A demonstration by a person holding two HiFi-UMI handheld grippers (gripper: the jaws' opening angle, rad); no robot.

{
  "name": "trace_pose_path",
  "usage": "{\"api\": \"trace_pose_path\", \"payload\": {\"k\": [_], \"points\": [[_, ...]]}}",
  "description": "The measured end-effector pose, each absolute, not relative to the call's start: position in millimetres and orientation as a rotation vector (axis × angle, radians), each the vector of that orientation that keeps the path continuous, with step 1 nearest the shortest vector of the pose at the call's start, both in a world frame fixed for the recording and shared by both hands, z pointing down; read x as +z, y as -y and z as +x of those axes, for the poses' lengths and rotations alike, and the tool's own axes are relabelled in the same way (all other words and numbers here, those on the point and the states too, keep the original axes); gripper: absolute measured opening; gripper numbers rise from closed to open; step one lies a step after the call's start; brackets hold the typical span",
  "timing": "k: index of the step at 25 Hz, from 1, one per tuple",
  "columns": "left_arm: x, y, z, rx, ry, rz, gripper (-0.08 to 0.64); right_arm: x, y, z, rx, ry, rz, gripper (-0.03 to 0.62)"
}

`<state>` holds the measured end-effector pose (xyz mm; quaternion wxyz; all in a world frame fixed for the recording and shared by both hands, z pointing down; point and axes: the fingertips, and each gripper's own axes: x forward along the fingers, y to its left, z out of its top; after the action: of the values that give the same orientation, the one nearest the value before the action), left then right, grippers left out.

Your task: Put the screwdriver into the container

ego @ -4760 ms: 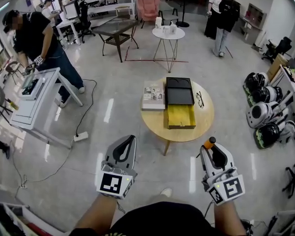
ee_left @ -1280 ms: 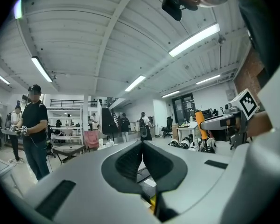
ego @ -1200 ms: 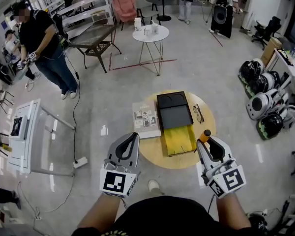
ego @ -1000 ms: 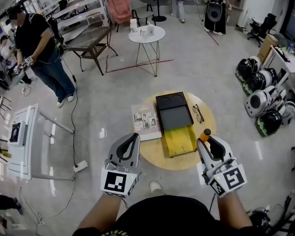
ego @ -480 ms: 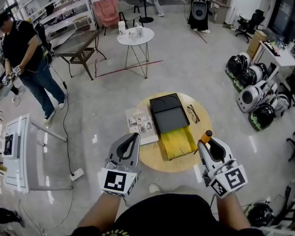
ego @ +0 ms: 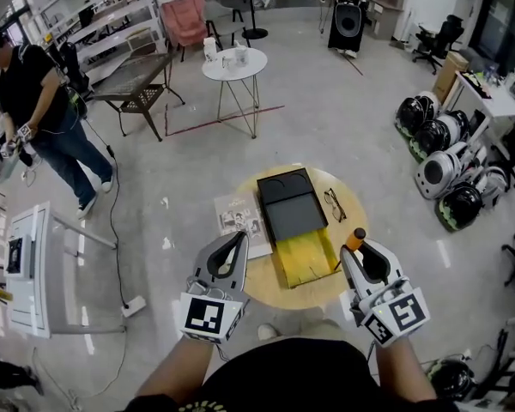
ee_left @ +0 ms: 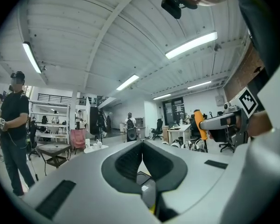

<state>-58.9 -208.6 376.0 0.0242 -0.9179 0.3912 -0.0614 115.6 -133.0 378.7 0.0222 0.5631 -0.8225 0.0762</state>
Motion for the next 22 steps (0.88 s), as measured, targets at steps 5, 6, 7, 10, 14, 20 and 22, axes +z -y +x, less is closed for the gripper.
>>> {"api": "trace_pose_path", "payload": {"k": [5,6,7,10,14,20,22], "points": [[379.3,230.7,-45.1,-0.199,-1.279,-2.818,0.017,384.9,160.8,127.0,0.248,2.583,1.663,0.118],[380.5,234.5,-41.4,-0.199,-1.291,-2.819,0.017,386.6,165.5,128.9,0.258,2.591,1.646,0.118],[381.7,237.2,-37.5,-0.201,-1.301,-2.821,0.017,388.3,169.3,130.7,0.27,2.597,1.628,0.118],[387.0,245.4,-24.6,-0.209,-1.318,-2.824,0.017,394.2,181.0,135.6,0.292,2.612,1.577,0.118],[398.0,254.7,-14.9,-0.236,-1.344,-2.82,0.017,404.3,195.1,140.0,0.317,2.629,1.522,0.118],[392.2,265.5,-14.6,-0.21,-1.415,-2.787,0.017,408.7,208.5,144.4,0.331,2.645,1.455,0.118],[390.8,267.3,-18.8,-0.203,-1.442,-2.773,0.017,409.9,212.4,143.1,0.329,2.647,1.43,0.118]]}}
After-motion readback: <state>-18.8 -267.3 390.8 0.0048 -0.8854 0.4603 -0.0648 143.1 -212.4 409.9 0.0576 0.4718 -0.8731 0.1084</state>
